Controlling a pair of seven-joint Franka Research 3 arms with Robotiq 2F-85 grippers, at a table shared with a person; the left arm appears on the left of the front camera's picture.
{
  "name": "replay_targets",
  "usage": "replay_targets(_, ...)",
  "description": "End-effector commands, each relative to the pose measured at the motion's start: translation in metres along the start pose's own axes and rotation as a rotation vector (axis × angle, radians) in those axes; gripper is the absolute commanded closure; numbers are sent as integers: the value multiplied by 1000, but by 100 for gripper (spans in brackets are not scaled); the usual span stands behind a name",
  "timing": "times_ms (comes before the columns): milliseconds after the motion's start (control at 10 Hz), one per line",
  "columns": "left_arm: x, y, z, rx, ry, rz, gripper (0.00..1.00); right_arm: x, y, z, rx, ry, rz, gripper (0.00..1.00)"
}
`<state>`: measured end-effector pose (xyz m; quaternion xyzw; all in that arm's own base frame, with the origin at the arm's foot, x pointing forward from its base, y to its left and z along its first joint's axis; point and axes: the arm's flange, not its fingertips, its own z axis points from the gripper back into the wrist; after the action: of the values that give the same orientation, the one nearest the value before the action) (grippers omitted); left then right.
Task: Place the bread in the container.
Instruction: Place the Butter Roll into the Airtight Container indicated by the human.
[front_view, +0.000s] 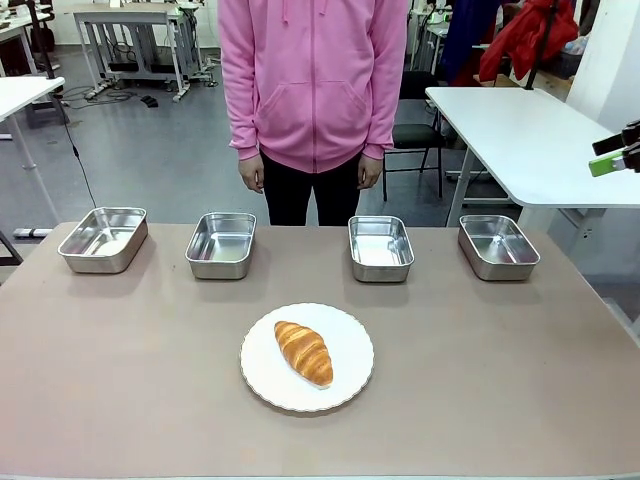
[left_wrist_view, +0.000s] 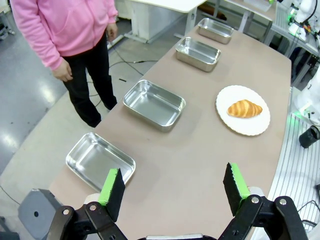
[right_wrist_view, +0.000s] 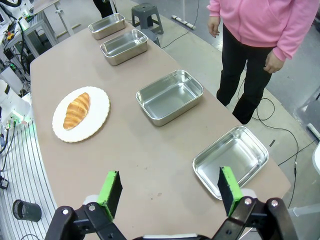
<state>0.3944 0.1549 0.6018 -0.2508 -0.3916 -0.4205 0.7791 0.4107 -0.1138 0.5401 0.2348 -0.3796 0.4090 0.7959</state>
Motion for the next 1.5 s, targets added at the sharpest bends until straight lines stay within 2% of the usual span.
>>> replay_targets(0, 0, -1, 1, 1, -3, -1, 0, 2, 1, 0, 2, -5, 5, 0)
replay_targets(1400, 0, -1, 1, 1, -3, -1, 0, 2, 1, 0, 2, -5, 5, 0)
